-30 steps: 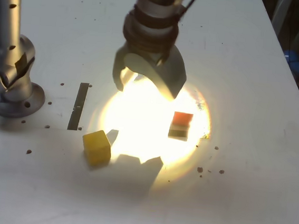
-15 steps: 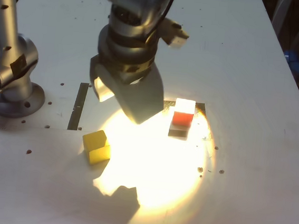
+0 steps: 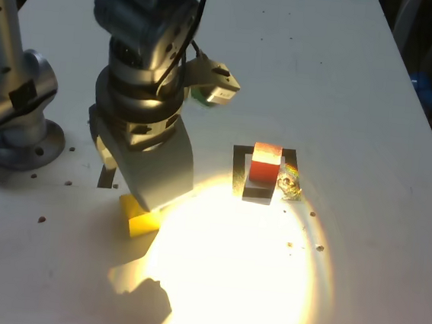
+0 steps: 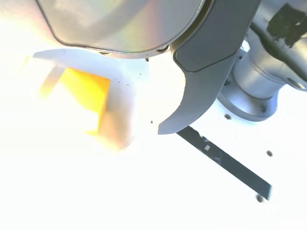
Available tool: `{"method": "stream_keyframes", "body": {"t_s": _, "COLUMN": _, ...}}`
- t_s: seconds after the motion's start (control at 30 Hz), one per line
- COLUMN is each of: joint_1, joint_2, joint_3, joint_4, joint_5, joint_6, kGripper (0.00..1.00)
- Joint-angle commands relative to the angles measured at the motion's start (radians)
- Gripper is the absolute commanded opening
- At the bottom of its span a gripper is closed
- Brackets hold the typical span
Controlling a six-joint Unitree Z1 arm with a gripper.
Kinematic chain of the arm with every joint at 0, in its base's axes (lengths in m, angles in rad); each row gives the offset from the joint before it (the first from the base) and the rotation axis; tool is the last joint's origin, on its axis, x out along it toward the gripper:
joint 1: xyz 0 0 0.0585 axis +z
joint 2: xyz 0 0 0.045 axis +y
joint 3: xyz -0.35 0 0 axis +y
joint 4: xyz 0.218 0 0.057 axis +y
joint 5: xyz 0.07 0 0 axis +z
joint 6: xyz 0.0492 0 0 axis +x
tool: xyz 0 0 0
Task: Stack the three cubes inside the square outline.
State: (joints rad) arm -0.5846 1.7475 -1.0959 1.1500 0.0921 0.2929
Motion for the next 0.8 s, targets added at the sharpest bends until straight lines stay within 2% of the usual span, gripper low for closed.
{"method": "stream_keyframes", "body": {"t_s": 0.0, "joint_1": -0.017, "joint_2": 0.008, "joint_3": 0.003, "joint_4": -0.009, "joint_5": -0.005, "joint_6": -0.010, "kGripper": 0.95}}
{"method": "stream_keyframes", "body": {"t_s": 0.3, "joint_1": -0.057, "joint_2": 0.071, "joint_3": 0.016, "joint_4": -0.062, "joint_5": -0.021, "joint_6": -0.035, "kGripper": 0.90}}
{"method": "stream_keyframes", "body": {"t_s": 0.47, "joint_1": -0.060, "joint_2": 0.103, "joint_3": 0.026, "joint_4": -0.094, "joint_5": -0.025, "joint_6": -0.043, "kGripper": 0.84}}
{"method": "stream_keyframes", "body": {"t_s": 0.6, "joint_1": -0.060, "joint_2": 0.112, "joint_3": 0.028, "joint_4": -0.111, "joint_5": -0.025, "joint_6": -0.062, "kGripper": 0.69}}
{"method": "stream_keyframes", "body": {"t_s": 0.77, "joint_1": -0.065, "joint_2": 0.109, "joint_3": 0.024, "joint_4": -0.120, "joint_5": -0.017, "joint_6": -0.074, "kGripper": 0.43}}
